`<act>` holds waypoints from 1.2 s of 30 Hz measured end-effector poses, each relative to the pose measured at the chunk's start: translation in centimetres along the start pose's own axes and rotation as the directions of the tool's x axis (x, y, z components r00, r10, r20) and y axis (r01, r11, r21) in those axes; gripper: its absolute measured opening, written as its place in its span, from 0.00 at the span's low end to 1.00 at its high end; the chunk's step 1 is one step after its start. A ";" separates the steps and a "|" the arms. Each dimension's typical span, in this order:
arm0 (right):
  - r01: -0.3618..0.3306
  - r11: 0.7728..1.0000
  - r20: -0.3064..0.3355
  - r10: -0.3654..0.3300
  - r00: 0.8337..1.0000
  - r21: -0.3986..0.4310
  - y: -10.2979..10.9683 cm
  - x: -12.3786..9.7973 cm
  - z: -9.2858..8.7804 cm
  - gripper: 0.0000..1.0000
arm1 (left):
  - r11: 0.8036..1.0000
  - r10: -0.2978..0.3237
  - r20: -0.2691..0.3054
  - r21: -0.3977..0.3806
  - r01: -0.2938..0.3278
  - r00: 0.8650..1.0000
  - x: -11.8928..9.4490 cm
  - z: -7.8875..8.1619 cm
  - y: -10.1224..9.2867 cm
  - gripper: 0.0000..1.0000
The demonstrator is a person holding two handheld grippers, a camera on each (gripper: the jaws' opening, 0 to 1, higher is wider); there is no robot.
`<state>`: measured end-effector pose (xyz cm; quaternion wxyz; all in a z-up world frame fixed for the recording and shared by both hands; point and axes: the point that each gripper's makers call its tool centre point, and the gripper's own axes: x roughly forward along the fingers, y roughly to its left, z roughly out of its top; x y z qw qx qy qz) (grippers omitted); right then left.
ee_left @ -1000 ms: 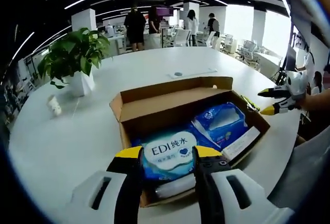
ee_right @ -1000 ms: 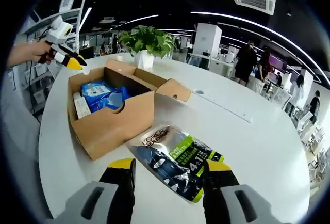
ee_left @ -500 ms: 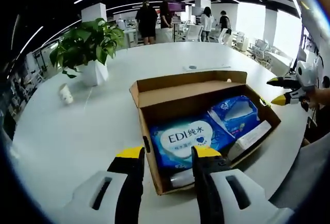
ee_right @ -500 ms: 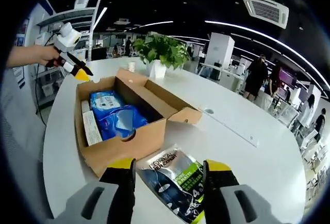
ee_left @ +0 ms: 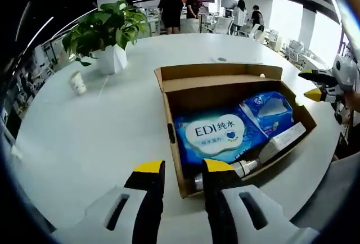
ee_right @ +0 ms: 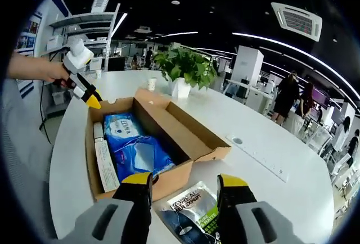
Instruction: Operate the shoe box by opening the lid, removing the specified soft item, and placing it in the target area until the item is outside and the box remains undamaged.
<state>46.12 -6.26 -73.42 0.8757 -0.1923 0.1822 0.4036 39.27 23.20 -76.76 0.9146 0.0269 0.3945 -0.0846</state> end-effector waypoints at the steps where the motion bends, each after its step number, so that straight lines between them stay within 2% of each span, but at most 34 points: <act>1: -0.003 1.000 0.001 0.003 1.000 -0.002 0.1 0.2 0.2 0.43 | 1.000 0.000 -0.003 -0.004 0.000 1.000 0.0 -0.1 0.0 0.22; 6: -0.029 0.999 -0.005 0.029 1.000 -0.014 0.9 1.1 0.8 0.36 | 0.999 0.009 -0.025 -0.037 -0.010 1.000 0.1 -0.7 0.3 0.12; 10: -0.044 0.998 -0.018 0.043 0.999 -0.036 1.4 1.9 0.9 0.36 | 0.998 0.008 -0.037 -0.061 -0.010 0.999 0.1 -1.0 0.5 0.06; 19: -0.079 0.992 -0.039 0.076 0.996 -0.102 2.6 3.4 1.0 0.30 | 0.995 0.004 -0.036 -0.101 -0.007 0.999 0.1 -1.2 0.6 0.05; 24: -0.080 0.991 -0.054 0.075 0.996 -0.105 2.7 4.3 0.8 0.28 | 0.993 0.006 -0.038 -0.116 -0.010 0.999 0.2 -1.2 0.6 0.04; 28: -0.083 0.991 -0.060 0.077 0.995 -0.103 2.9 4.9 0.7 0.24 | 0.981 0.012 -0.047 -0.193 -0.021 0.999 0.3 -1.3 0.8 0.03; 32: -0.089 0.990 -0.073 0.081 0.994 -0.107 3.2 5.6 0.6 0.21 | 0.982 0.018 -0.055 -0.186 -0.028 0.998 0.3 -1.3 0.7 0.03; 36: -0.082 0.991 -0.086 0.073 0.994 -0.107 3.2 6.4 0.6 0.13 | 0.978 0.020 -0.061 -0.206 -0.032 0.998 0.4 -1.3 0.7 0.03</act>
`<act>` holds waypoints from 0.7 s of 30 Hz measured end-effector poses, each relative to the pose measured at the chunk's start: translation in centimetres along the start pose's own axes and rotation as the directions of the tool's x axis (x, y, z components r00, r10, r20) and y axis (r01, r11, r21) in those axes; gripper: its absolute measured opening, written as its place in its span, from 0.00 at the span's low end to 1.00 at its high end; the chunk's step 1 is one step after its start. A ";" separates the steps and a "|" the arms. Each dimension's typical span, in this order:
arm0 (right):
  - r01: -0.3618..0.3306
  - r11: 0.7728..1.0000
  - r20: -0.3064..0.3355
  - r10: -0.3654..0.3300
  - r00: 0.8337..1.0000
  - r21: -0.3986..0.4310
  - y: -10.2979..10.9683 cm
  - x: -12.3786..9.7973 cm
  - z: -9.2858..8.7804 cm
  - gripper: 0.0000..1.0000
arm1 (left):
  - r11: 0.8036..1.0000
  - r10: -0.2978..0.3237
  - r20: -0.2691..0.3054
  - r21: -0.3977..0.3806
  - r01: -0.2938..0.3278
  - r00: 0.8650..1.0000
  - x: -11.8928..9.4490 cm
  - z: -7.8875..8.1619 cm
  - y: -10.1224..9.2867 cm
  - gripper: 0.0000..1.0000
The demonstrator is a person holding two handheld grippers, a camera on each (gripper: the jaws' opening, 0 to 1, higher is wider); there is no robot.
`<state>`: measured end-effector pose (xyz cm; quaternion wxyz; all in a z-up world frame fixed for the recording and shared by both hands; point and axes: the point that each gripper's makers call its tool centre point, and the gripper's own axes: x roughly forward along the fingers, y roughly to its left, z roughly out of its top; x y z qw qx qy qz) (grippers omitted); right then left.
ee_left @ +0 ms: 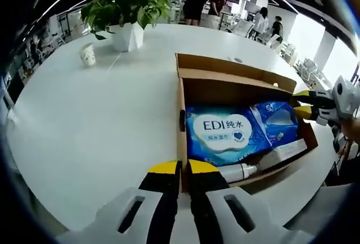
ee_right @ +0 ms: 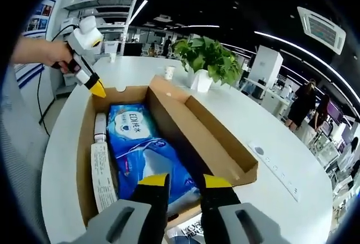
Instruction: Operate the shoe box by opening the lid, removing the specified soft item, and placing it in the target area until the item is outside and the box remains undamaged.
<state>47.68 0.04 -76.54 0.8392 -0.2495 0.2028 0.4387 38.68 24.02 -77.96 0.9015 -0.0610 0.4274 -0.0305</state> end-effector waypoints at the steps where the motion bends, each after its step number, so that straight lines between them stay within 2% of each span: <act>1: -0.001 1.000 0.001 0.001 1.000 0.002 0.0 0.1 0.1 0.13 | 1.000 0.000 0.001 -0.008 0.000 1.000 0.0 0.0 0.0 0.03; 10: -0.004 1.000 -0.040 0.004 0.999 -0.004 0.3 1.5 -0.4 0.12 | 0.999 0.002 -0.002 -0.034 -0.002 1.000 0.5 0.1 0.5 0.02; 15: -0.009 1.000 -0.071 0.008 0.997 -0.011 0.6 2.0 -1.0 0.08 | 1.000 0.010 -0.011 -0.024 -0.010 1.000 0.9 0.3 1.0 0.02; 18: -0.010 0.999 -0.076 0.008 0.997 -0.031 0.8 2.1 -1.0 0.00 | 1.000 0.011 -0.012 -0.023 -0.012 1.000 1.0 0.4 1.2 0.02; 21: -0.010 0.999 -0.081 0.005 0.997 -0.051 1.0 2.1 -1.0 0.00 | 1.000 0.011 -0.010 -0.027 -0.011 1.000 0.8 0.3 0.9 0.02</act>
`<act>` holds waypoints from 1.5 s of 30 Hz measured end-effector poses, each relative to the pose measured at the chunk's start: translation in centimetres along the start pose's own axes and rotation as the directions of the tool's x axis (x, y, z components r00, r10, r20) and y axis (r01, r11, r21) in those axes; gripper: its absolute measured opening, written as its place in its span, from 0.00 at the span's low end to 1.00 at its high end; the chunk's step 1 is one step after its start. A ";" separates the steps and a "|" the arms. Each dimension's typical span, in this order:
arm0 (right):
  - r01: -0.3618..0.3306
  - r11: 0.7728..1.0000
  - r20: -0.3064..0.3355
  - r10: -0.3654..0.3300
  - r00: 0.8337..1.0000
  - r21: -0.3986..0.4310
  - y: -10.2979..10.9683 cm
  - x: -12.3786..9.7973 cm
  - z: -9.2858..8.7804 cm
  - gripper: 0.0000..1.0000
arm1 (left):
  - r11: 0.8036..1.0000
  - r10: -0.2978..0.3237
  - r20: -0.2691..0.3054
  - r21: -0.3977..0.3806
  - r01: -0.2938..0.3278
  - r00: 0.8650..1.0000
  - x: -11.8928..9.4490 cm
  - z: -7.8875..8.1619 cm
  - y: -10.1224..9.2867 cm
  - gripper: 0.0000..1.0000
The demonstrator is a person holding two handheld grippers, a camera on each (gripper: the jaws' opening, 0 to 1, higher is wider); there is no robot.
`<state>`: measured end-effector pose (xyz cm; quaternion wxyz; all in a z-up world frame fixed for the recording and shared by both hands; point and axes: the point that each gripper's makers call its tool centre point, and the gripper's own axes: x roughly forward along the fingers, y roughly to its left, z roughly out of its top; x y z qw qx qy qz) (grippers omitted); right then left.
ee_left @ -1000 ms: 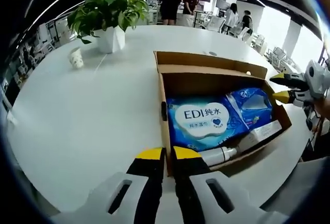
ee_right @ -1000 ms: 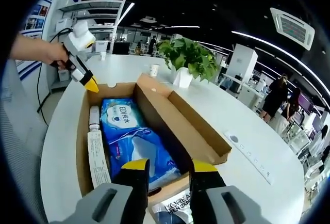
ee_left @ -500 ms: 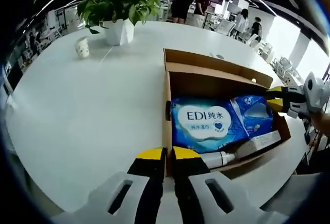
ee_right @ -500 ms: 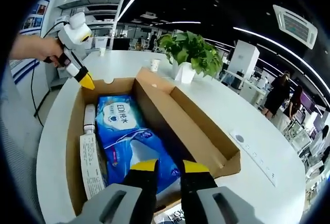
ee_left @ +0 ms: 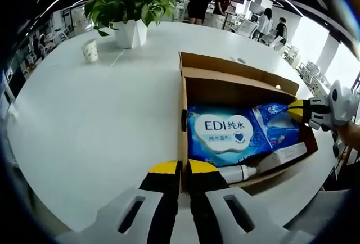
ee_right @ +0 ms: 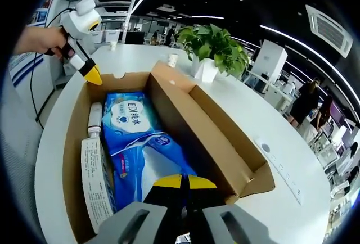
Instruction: Operate the shoe box by opening the lid, removing the specified soft item, and placing it in the target area until the item is outside and the box remains undamaged.
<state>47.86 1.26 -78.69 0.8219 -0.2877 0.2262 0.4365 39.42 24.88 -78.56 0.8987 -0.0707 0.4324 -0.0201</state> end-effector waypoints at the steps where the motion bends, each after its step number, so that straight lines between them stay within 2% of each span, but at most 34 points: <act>1: 0.000 1.000 -0.001 0.000 1.000 -0.003 0.0 0.0 0.0 0.00 | 1.000 -0.001 0.001 -0.002 0.001 1.000 0.0 0.0 0.0 0.02; 10: 0.007 1.000 0.001 -0.007 1.000 -0.017 -0.4 -0.4 0.5 0.00 | 1.000 -0.002 0.004 -0.008 0.002 1.000 0.0 -0.1 -0.1 0.02; 14: 0.006 1.000 0.005 -0.006 1.000 0.003 -0.4 -0.7 0.8 0.00 | 1.000 -0.003 0.005 -0.009 0.003 1.000 -0.1 -0.1 -0.3 0.02; 25: 0.006 1.000 0.053 -0.006 0.999 -0.002 -0.2 -1.4 3.2 0.00 | 1.000 -0.007 0.006 -0.014 0.007 1.000 0.1 -0.1 0.0 0.02; 33: 0.007 1.000 0.046 -0.006 0.999 -0.008 -0.4 -1.7 3.2 0.00 | 1.000 -0.013 0.007 -0.021 0.013 1.000 -0.1 -0.2 -0.2 0.03; 41: -0.002 1.000 0.075 0.004 0.997 -0.029 0.3 -2.1 4.8 0.00 | 1.000 -0.013 0.006 -0.022 0.013 1.000 0.0 -0.1 -0.1 0.03; 45: -0.006 1.000 0.085 0.008 0.996 -0.020 0.2 -2.4 5.0 0.00 | 0.999 -0.017 0.005 -0.027 0.017 1.000 0.0 -0.1 -0.1 0.03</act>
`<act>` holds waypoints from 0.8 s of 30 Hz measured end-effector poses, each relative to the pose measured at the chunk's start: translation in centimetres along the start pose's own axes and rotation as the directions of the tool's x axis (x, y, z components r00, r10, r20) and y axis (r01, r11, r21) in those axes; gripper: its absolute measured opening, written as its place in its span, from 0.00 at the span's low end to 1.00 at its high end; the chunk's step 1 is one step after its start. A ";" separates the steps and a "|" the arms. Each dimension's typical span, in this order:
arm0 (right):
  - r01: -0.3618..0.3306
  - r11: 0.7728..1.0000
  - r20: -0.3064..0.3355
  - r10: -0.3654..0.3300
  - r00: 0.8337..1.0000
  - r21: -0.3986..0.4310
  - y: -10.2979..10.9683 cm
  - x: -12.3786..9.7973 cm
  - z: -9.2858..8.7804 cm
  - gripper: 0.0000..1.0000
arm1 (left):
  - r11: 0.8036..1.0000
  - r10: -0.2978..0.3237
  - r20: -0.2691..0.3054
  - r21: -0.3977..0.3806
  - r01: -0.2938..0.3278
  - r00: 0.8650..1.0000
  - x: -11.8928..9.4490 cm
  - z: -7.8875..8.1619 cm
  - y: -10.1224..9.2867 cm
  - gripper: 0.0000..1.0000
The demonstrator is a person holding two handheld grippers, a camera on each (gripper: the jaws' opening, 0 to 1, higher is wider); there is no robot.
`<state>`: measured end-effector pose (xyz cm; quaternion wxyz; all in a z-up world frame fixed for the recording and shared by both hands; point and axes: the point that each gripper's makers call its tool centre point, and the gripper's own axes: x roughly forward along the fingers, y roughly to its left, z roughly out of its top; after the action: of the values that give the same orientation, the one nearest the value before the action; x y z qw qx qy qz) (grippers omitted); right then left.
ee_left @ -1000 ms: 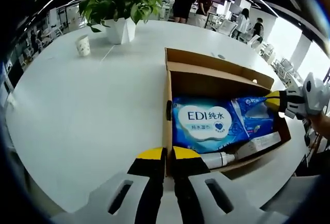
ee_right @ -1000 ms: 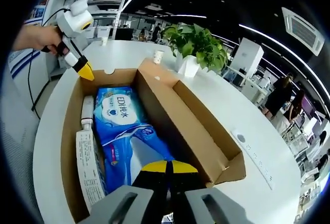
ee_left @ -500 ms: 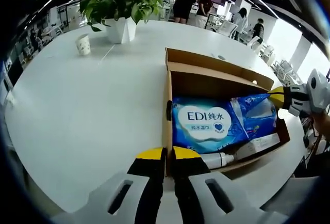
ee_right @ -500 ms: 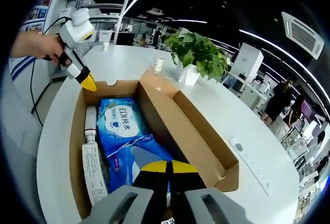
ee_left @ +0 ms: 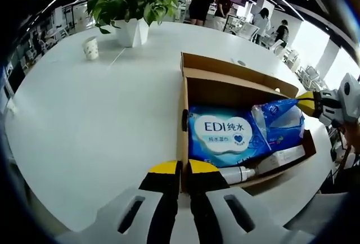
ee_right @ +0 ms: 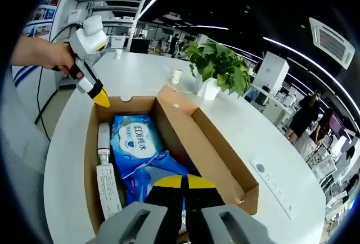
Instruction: Operate the shoe box by opening the lid, removing the specified soft item, and placing it in the target area until the item is outside and the box remains undamaged.
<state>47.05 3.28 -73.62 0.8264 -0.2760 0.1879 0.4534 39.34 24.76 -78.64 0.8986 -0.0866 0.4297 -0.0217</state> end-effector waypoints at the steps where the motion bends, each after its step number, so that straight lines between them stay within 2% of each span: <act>1: -0.001 1.000 0.002 0.001 1.000 0.002 0.0 -0.1 0.0 0.00 | 1.000 -0.001 0.000 -0.001 0.001 1.000 0.0 0.0 0.0 0.03; 12: -0.003 1.000 0.021 0.003 1.000 -0.014 0.3 -0.8 0.6 0.00 | 1.000 -0.004 -0.002 -0.004 0.004 1.000 0.1 0.0 0.0 0.03; 17: 0.008 0.999 0.070 -0.005 0.998 -0.050 0.0 -1.3 2.7 0.00 | 1.000 -0.005 -0.002 -0.009 0.005 1.000 0.1 0.0 0.0 0.03; 24: 0.014 0.998 0.085 -0.010 0.996 -0.055 -0.6 -2.0 3.4 0.00 | 1.000 -0.007 0.000 -0.011 0.007 1.000 0.0 0.0 -0.1 0.03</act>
<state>46.70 3.85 -69.73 0.8282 -0.2808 0.1385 0.4648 39.32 24.68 -78.67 0.8980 -0.0929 0.4294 -0.0225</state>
